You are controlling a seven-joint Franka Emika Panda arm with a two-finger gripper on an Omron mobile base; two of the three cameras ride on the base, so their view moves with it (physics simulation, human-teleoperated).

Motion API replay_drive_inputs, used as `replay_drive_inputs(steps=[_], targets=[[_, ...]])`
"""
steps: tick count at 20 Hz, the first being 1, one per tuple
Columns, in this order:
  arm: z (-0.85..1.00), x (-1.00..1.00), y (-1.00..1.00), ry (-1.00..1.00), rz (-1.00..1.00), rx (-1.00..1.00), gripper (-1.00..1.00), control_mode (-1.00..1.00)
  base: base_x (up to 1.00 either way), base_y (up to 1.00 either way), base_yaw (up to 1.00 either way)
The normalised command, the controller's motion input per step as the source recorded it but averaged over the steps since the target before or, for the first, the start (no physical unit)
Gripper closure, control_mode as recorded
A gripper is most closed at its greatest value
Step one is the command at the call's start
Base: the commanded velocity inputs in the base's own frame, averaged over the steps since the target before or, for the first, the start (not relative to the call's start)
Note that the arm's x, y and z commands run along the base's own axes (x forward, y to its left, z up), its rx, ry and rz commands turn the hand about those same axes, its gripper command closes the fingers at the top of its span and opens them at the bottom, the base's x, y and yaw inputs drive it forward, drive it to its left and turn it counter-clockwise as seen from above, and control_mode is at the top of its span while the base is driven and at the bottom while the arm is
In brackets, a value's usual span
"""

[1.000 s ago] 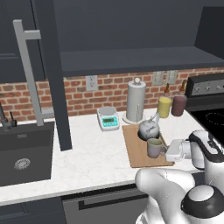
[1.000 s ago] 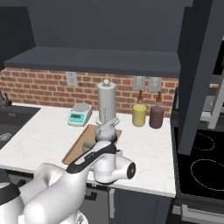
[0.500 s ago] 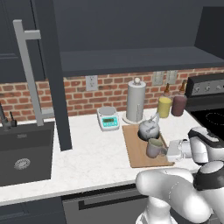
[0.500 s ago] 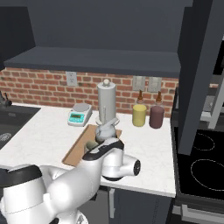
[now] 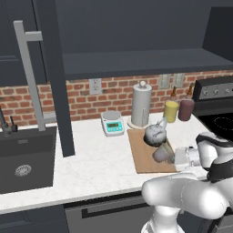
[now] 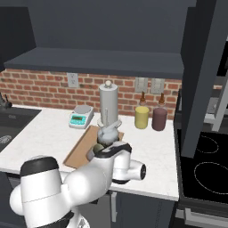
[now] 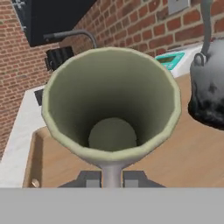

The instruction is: Pick the kettle from the counter and place it on the tray. Then pick the mug from the cabinet and place it on the tray. Then close the cabinet doors.

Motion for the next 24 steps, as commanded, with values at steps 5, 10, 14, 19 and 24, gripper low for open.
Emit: replay_drive_inputs(steps=[5,10,14,19,24], targets=[[0.33,0.00,0.18,0.00,0.00,0.00,-1.00,-1.00,0.00,0.00,0.00],[0.44,-0.04,0.05,0.00,0.01,0.00,-1.00,-1.00,0.00,0.00,0.00],[0.47,-0.21,0.00,0.00,0.00,0.00,-1.00,-1.00,0.00,0.00,0.00],[0.41,-0.31,0.02,0.00,0.00,0.00,-1.00,-1.00,0.00,0.00,0.00],[0.56,-0.39,0.01,0.00,0.00,0.00,-1.00,-1.00,0.00,0.00,0.00]])
